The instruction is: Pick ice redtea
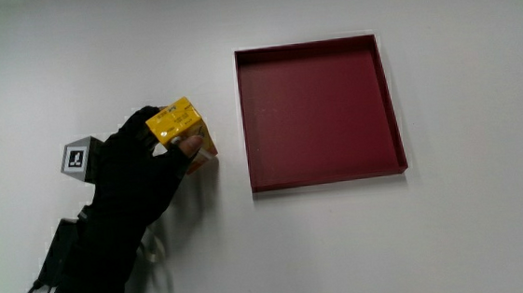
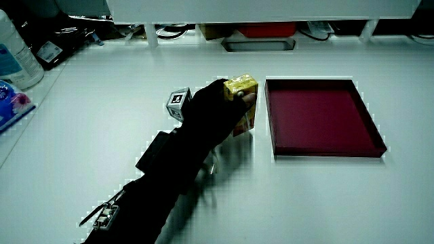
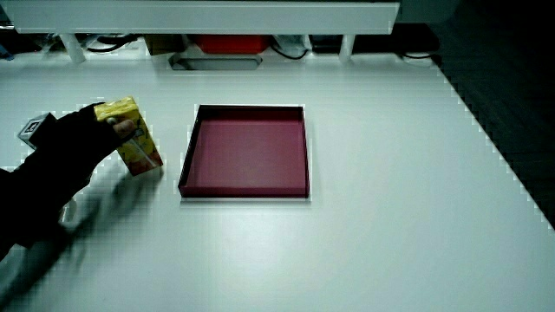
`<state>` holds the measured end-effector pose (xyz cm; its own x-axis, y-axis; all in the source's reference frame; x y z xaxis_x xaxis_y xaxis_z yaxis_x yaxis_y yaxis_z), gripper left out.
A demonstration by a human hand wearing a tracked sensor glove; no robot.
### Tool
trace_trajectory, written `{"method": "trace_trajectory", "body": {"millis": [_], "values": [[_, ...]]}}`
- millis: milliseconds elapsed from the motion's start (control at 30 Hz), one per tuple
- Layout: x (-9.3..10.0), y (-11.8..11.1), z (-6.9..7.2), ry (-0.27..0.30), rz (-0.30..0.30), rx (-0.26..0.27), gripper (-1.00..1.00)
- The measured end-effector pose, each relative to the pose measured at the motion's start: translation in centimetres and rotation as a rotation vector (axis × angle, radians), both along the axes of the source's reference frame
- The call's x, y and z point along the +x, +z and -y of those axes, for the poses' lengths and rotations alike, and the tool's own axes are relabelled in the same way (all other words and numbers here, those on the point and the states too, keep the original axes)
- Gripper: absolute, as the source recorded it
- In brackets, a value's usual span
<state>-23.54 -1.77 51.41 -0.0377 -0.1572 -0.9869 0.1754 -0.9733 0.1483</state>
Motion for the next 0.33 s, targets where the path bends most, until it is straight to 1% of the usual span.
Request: {"method": "trace_trajectory", "body": {"millis": [67,133,233,333], "values": [[0.7,-0.5,0.5,0.024,-0.002,0.009,1.0],[1.8,-1.5,1.1,0.041,-0.02,0.014,1.0],[3.3,-2.7,1.9,0.072,-0.029,0.035,1.0],[4.7,-3.4,2.5,0.096,-0.043,0.049,1.0]]}}
